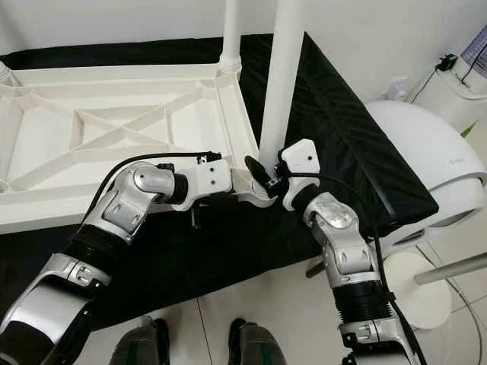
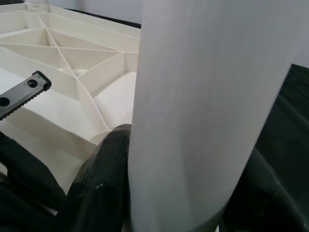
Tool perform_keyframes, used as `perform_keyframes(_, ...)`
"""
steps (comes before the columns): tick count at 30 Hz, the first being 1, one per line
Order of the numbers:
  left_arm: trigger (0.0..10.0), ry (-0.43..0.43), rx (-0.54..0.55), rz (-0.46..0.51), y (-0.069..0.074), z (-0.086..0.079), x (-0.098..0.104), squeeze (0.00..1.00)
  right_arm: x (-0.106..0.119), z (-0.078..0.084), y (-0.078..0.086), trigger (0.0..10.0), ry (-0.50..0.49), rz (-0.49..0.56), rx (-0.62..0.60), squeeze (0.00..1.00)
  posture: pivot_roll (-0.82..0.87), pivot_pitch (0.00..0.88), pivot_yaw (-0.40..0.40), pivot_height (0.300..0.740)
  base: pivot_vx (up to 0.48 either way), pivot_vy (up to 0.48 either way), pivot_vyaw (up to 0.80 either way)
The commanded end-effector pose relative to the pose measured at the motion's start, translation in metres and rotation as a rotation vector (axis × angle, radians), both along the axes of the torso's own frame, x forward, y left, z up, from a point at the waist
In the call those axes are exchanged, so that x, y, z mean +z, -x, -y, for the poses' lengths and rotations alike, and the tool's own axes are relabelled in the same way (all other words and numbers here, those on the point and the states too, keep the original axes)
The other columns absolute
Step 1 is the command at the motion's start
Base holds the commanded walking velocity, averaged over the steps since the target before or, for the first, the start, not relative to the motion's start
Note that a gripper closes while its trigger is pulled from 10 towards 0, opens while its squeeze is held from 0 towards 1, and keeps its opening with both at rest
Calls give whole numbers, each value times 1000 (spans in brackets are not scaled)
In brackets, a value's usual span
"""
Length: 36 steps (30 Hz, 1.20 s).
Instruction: Building children table
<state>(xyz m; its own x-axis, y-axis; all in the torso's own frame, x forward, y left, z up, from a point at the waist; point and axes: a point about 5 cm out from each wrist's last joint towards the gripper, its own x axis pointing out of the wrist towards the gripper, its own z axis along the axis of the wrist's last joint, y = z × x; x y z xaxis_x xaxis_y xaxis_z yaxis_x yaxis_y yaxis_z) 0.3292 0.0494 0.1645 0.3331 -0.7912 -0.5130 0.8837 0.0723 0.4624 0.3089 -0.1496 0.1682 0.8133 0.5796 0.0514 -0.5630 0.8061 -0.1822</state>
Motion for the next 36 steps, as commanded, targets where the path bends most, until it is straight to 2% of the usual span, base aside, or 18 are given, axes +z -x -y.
perform_keyframes(1, 10000, -4, 232, 108, -11, -19, -14, 0, -32, 34, 2, 10000, 109, -133, -117, 0, -11, 116, -53, 740, 0, 0, 0)
perform_keyframes(10, 10000, -2, 230, 110, -12, -18, -13, 0, -50, 40, 10, 10000, 140, -120, -143, 0, -14, 123, -51, 740, 0, 0, 0)
perform_keyframes(14, 10000, 0, 229, 108, -11, -18, -13, 0, -57, 44, 13, 10000, 44, -117, -216, 0, -16, 132, -49, 740, 0, 0, 0)
perform_keyframes(24, 10000, -2, 229, 108, -12, -19, -12, 0, -64, 52, 8, 10000, -16, -154, -228, 0, -16, 138, -40, 740, 0, 0, 0)
perform_keyframes(31, 10000, 0, 231, 111, -13, -19, -10, 0, -64, 49, 2, 10000, -22, -148, -196, 0, -15, 139, -36, 740, 0, 0, 0)
perform_keyframes(33, 10000, 1, 231, 113, -14, -19, -9, 0, -56, 39, -2, 10000, -53, -109, -150, 0, -7, 141, -38, 740, 0, 0, 0)
perform_keyframes(36, 10000, 2, 232, 113, -14, -20, -9, 0, -51, 35, -3, 10000, -68, -93, -134, 0, -7, 141, -38, 740, 0, 0, 0)
